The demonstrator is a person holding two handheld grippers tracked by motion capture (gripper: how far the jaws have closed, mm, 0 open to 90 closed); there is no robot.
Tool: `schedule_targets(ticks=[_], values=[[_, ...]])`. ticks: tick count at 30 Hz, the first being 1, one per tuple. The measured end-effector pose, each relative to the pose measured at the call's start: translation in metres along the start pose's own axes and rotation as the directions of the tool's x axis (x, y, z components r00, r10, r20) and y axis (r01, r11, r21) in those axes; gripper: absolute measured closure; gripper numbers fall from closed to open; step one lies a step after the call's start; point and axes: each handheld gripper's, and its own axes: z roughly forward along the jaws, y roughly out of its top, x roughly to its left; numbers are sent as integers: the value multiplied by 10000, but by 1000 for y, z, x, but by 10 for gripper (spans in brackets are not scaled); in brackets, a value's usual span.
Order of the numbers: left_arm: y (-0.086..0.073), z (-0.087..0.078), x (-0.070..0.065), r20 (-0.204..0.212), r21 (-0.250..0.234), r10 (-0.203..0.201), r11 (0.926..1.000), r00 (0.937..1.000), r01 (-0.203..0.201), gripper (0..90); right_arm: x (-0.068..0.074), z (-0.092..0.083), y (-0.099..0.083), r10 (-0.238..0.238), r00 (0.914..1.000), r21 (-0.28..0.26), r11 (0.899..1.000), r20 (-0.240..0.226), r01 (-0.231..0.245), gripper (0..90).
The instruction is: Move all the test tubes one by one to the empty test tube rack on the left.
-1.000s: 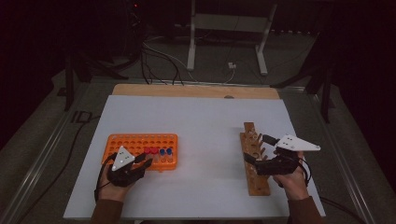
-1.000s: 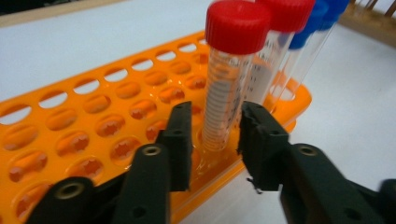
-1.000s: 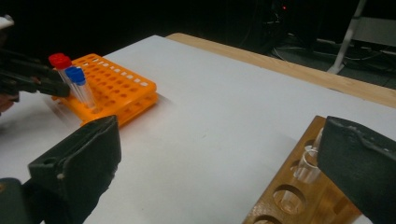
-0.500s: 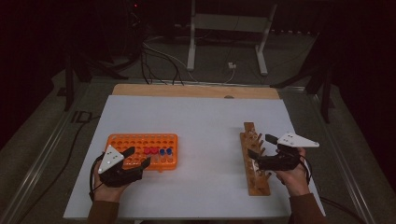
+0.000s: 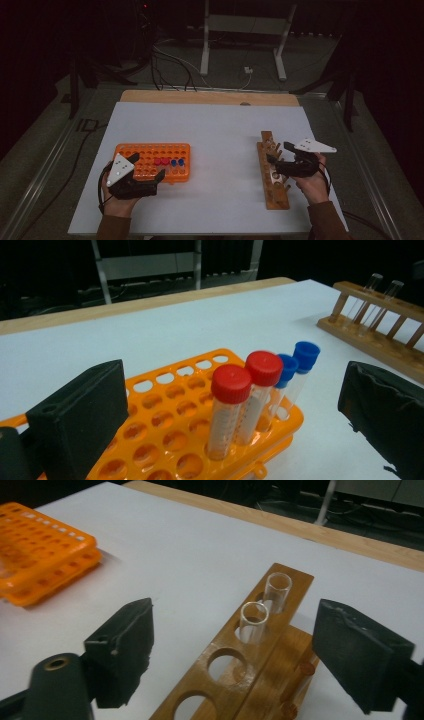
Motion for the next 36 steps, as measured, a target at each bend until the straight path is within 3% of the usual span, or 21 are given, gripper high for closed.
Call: schedule_targets(ticks=[7, 13, 18, 25, 36], values=[[4, 2, -5, 92, -101, 31, 9999, 10000, -30, 2, -3, 14, -1, -91, 9995, 332, 9994, 309, 81, 271], [6, 2, -8, 135, -113, 111, 9999, 9998, -109, 2, -6, 18, -2, -270, 9965, 276, 9993, 788, 249, 596], [5, 2, -8, 132, -88, 55, 9999, 9999, -54, 3, -8, 20, -4, -458, 9953, 388, 9983, 859, 426, 739], [5, 3, -9, 154, -90, 23, 10000, 9999, -22, 2, -4, 27, -3, -752, 9937, 467, 9963, 831, 715, 746], [9, 2, -13, 225, -216, 124, 9997, 9997, -120, 3, -5, 31, -4, -575, 9958, 421, 9976, 710, 546, 749]])
